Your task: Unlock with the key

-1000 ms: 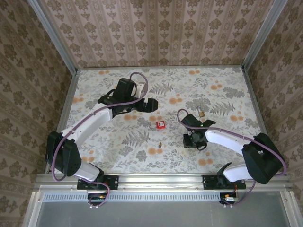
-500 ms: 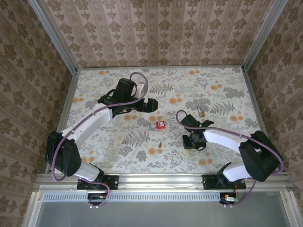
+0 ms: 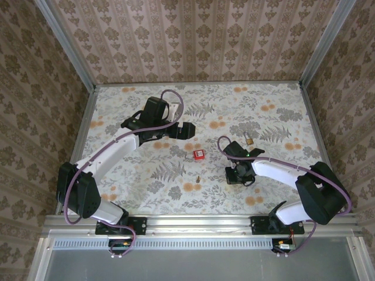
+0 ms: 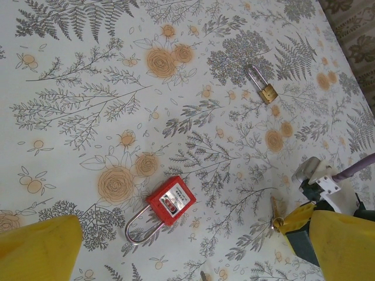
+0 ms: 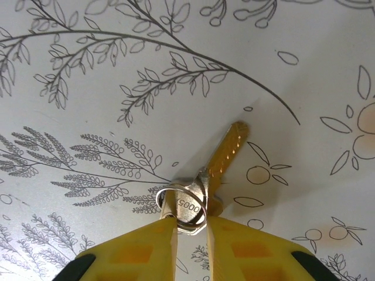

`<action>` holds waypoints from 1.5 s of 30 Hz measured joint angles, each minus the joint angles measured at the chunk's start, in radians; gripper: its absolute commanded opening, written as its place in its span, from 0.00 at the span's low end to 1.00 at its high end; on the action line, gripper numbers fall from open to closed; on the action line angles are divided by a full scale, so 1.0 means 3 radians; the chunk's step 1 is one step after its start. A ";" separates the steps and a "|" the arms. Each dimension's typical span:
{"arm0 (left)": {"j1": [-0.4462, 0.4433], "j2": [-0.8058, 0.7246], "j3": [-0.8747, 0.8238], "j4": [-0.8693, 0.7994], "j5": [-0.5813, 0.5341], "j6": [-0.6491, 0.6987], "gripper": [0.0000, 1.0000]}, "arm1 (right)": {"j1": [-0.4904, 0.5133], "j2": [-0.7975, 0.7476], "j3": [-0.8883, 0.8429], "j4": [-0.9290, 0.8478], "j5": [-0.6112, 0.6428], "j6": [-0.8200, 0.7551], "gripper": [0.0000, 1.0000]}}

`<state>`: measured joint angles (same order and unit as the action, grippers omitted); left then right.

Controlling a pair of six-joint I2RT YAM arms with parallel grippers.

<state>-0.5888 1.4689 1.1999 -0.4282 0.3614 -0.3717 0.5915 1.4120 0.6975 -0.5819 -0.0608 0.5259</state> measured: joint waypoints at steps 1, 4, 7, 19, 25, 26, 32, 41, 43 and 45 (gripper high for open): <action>0.0000 0.0000 0.0000 0.0000 0.0001 0.0000 1.00 | 0.0000 0.0015 0.0020 0.0001 0.0000 -0.0003 0.21; 0.0000 0.0000 0.0000 -0.0003 -0.0004 0.0001 1.00 | 0.0000 0.0061 0.0062 0.0001 0.0000 -0.0014 0.21; 0.0000 0.0000 0.0000 -0.0010 -0.0010 0.0008 1.00 | 0.0000 0.0072 0.0079 -0.0001 0.0001 -0.0023 0.20; 0.0000 0.0000 0.0000 -0.0011 -0.0013 0.0010 1.00 | 0.0001 0.0086 0.0127 -0.0003 0.0005 -0.0076 0.05; 0.0000 0.0000 0.0000 -0.0011 -0.0028 0.0010 1.00 | 0.0033 0.0036 0.0141 -0.0024 0.0052 -0.0074 0.01; 0.0000 0.0000 0.0001 -0.0011 -0.0033 0.0011 1.00 | 0.0047 0.0000 0.0142 -0.0041 0.0080 -0.0072 0.00; 0.0000 0.0000 0.0000 -0.0011 -0.0062 0.0010 1.00 | 0.0078 -0.0262 0.0259 -0.0155 0.0188 -0.0071 0.00; -0.0003 -0.0072 -0.0042 0.0122 -0.0099 0.0011 1.00 | 0.0113 -0.0408 0.0505 -0.0312 0.0296 -0.0071 0.00; -0.0015 -0.0186 -0.0149 0.0244 -0.0137 0.0011 1.00 | 0.0132 -0.0451 0.0579 -0.0359 0.0314 -0.0070 0.00; -0.0056 -0.0354 -0.0317 0.0401 -0.0211 0.0023 1.00 | 0.0148 -0.0506 0.0676 -0.0411 0.0338 -0.0065 0.00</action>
<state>-0.6056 1.3628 1.1049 -0.3080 0.2981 -0.3649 0.6357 1.2602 0.9005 -0.7052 0.0406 0.5064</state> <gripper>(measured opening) 0.997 0.053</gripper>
